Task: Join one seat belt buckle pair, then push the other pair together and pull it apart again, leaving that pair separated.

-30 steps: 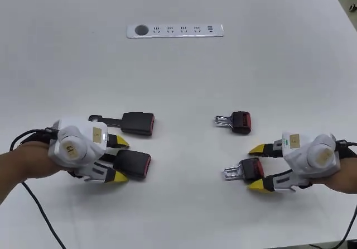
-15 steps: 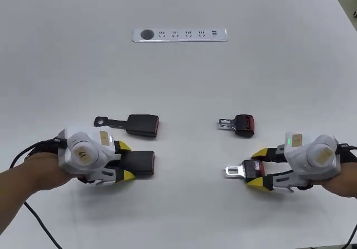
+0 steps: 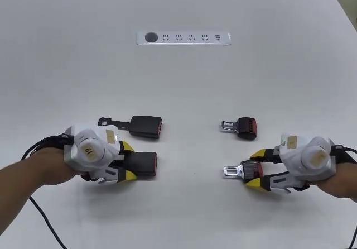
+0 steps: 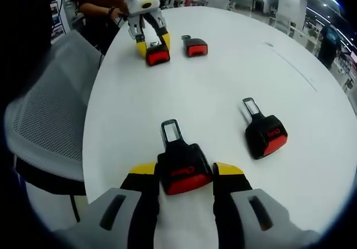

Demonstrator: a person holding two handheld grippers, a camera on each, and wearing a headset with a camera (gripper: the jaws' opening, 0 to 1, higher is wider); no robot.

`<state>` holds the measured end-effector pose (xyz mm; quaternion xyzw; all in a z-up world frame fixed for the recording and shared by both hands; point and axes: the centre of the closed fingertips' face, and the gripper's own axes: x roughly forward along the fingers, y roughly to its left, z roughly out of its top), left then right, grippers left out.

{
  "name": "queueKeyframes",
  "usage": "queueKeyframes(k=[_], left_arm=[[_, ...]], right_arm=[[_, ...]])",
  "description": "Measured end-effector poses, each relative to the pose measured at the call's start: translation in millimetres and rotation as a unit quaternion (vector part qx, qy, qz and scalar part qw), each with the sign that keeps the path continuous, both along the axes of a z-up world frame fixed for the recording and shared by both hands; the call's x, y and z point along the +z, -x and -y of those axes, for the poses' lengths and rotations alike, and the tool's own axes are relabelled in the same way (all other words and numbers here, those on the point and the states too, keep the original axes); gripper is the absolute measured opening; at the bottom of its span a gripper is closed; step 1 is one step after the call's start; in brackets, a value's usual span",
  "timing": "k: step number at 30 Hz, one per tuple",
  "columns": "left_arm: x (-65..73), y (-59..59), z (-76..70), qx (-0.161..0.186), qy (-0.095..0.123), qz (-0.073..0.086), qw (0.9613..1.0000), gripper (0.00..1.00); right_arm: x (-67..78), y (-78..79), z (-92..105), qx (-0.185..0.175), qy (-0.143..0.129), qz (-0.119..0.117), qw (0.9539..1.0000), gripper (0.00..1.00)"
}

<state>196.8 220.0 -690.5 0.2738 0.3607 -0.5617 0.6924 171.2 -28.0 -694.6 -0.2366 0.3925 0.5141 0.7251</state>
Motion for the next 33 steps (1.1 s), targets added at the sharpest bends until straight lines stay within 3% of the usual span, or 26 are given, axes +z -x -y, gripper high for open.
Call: queueKeyframes(k=[11,33], left_arm=[[-1.8,0.8,0.2,-0.002,-0.010,-0.009,0.9999,0.35],[-2.9,1.2,-0.4,-0.010,-0.024,-0.018,0.9995,0.34]], right_arm=[[-1.6,-13.7,-18.0,-0.004,-0.013,0.010,0.9999,0.36],[3.3,-22.3,-80.3,0.012,-0.055,0.020,0.9982,0.36]])
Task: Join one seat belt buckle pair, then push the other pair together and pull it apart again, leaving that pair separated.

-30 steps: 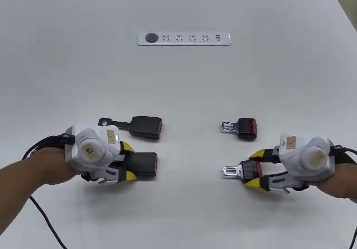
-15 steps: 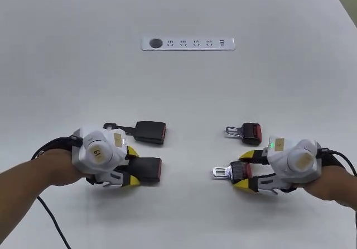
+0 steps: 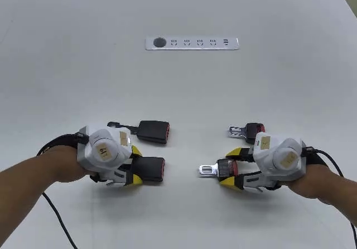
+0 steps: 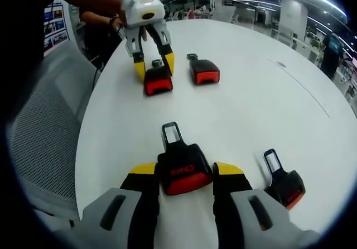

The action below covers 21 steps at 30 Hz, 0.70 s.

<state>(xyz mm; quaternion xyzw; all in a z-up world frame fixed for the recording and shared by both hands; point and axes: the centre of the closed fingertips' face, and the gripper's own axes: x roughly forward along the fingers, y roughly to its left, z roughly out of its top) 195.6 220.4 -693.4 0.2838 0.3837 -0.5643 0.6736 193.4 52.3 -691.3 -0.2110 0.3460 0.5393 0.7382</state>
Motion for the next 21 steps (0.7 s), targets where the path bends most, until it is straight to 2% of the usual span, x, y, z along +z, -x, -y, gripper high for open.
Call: queueKeyframes(k=[8,21], left_arm=[[-0.3,-0.7,-1.2,0.003,-0.002,0.000,1.0000,0.34],[-0.3,-0.9,-2.6,0.004,-0.006,0.001,1.0000,0.34]], right_arm=[[-6.4,-1.1,-28.7,0.008,-0.013,0.004,0.9999,0.36],[-8.4,-3.0,-58.5,0.006,-0.023,0.009,0.9997,0.36]])
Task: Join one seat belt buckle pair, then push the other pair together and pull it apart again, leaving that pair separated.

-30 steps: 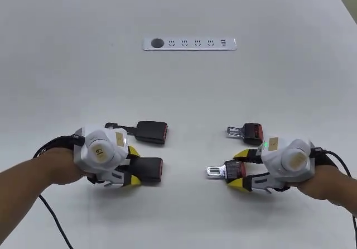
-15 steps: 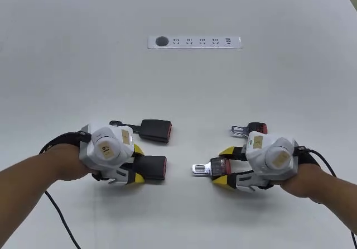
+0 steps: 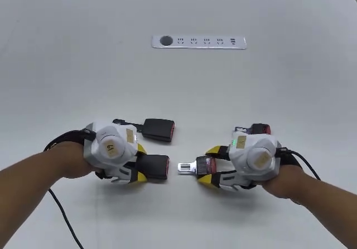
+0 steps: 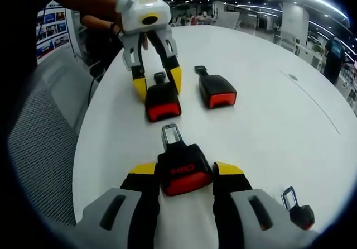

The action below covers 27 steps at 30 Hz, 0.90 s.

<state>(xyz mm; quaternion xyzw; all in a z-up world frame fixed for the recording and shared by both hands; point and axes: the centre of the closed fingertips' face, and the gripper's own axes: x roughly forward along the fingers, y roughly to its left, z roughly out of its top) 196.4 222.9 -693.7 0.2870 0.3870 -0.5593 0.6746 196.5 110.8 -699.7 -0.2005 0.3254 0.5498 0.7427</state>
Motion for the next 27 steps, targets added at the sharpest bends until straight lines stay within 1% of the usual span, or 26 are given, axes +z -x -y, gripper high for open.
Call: queueKeyframes(k=[3,5,7,8,10,16,19,20,21,25,27], left_arm=[[0.0,0.5,0.3,0.002,-0.001,0.000,1.0000,0.34],[0.4,0.8,0.6,0.003,-0.001,0.000,1.0000,0.34],[0.1,0.6,0.4,0.004,-0.002,0.000,1.0000,0.34],[0.0,0.6,0.2,0.004,-0.003,0.000,1.0000,0.34],[-0.6,0.1,0.4,0.009,-0.001,-0.003,1.0000,0.34],[-0.1,-0.4,0.5,0.010,-0.004,-0.002,0.9999,0.34],[-0.4,0.7,1.7,0.015,-0.002,-0.003,0.9999,0.34],[-0.5,0.1,1.2,-0.001,-0.007,0.005,1.0000,0.34],[-0.1,0.4,1.1,0.010,-0.008,-0.001,0.9999,0.34],[0.3,0.7,1.7,0.006,-0.016,0.000,0.9999,0.34],[0.2,1.0,1.1,0.007,-0.016,0.000,0.9998,0.34]], right_arm=[[-1.6,0.1,-11.0,-0.002,-0.004,0.002,1.0000,0.36],[-1.7,-1.4,-12.6,-0.003,-0.006,0.002,1.0000,0.36],[-2.0,0.1,-21.8,0.000,-0.009,0.003,1.0000,0.36],[-2.2,0.1,-23.2,0.001,-0.008,0.004,1.0000,0.37],[-1.2,-1.3,-23.9,0.001,-0.011,0.003,0.9999,0.36],[1.6,-1.2,-27.1,0.001,-0.012,0.002,0.9999,0.36],[1.8,-1.1,-33.0,0.001,-0.018,0.001,0.9998,0.37],[2.0,-1.5,-33.7,0.008,-0.012,0.003,0.9999,0.37],[2.6,-1.8,-33.4,0.009,-0.012,0.000,0.9999,0.36],[3.6,-1.5,-32.9,0.005,-0.015,-0.003,0.9999,0.36],[3.7,-1.9,-33.1,0.004,-0.014,-0.007,0.9999,0.36]])
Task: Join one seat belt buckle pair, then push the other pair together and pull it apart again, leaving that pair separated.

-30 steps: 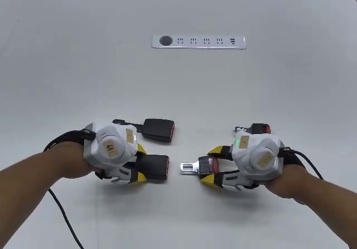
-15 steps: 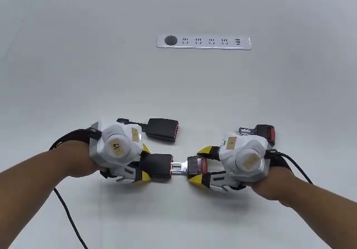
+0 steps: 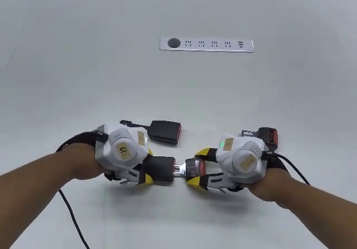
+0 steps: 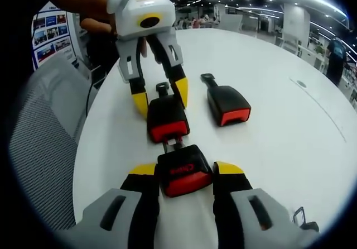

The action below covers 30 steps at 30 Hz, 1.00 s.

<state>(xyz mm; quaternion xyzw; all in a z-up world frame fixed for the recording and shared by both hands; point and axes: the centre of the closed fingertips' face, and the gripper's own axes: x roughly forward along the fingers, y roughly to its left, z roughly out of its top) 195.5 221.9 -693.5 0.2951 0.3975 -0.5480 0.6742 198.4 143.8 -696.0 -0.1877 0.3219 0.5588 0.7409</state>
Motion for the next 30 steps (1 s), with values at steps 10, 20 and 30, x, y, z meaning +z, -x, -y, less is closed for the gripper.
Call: queueKeyframes(k=[10,20,30], left_arm=[[0.0,0.2,-0.1,-0.002,-0.006,-0.004,1.0000,0.34],[-0.1,0.8,0.0,-0.013,-0.014,-0.006,0.9998,0.33],[-3.1,-0.1,-0.7,-0.023,-0.013,-0.004,0.9997,0.33]], right_arm=[[1.4,-1.2,-7.7,-0.001,0.003,-0.001,1.0000,0.36],[4.2,-3.4,-18.0,-0.007,0.004,-0.005,1.0000,0.36],[5.2,-3.1,-22.0,-0.008,0.009,-0.006,0.9999,0.36]])
